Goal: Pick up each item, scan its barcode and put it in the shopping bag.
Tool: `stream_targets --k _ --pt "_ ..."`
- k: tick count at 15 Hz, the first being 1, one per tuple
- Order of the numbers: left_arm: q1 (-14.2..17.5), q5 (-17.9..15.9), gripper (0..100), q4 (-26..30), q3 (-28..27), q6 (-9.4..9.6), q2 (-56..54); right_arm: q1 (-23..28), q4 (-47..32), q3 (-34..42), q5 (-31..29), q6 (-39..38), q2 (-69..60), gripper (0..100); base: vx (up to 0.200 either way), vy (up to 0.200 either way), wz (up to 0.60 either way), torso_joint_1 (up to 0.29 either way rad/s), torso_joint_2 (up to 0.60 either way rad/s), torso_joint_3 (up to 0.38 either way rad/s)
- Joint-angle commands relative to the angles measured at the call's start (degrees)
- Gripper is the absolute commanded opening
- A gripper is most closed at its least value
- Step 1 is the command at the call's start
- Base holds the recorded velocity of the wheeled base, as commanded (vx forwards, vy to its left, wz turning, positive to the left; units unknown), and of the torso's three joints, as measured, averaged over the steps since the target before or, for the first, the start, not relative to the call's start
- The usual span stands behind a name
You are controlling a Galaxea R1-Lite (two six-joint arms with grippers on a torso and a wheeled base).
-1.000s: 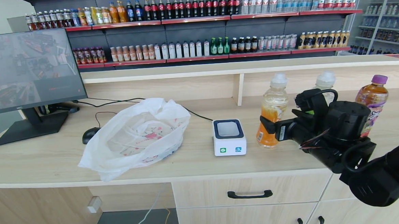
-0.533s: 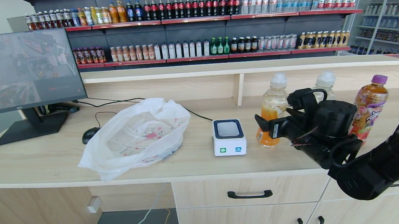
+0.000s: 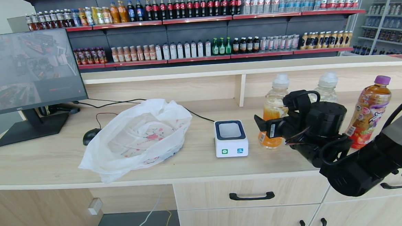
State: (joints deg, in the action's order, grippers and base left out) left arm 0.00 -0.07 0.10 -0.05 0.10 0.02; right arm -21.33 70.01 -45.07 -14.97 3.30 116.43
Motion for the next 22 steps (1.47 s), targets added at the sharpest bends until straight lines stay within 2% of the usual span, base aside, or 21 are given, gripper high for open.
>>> stream_targets --k 1,6,10,22 --pt "0.0 0.0 100 0.0 0.0 -0.01 0.0 -0.1 0.0 -1.0 -0.8 0.0 0.9 100 0.0 0.0 0.0 0.0 0.0 0.0" --pt "0.1 0.0 100 0.0 0.0 -0.01 0.0 0.0 0.0 -1.1 -3.4 0.6 1.2 100 0.0 0.0 0.0 0.0 0.0 0.0" --pt "0.0 0.0 100 0.0 0.0 -0.01 0.0 -0.1 -1.0 -4.1 -3.6 1.0 1.7 100 0.0 0.0 0.0 0.0 0.0 0.0" --pt "0.0 0.0 100 0.0 0.0 -0.01 0.0 0.1 -1.3 -6.5 -3.6 1.7 2.9 100 0.0 0.0 0.0 0.0 0.0 0.0"
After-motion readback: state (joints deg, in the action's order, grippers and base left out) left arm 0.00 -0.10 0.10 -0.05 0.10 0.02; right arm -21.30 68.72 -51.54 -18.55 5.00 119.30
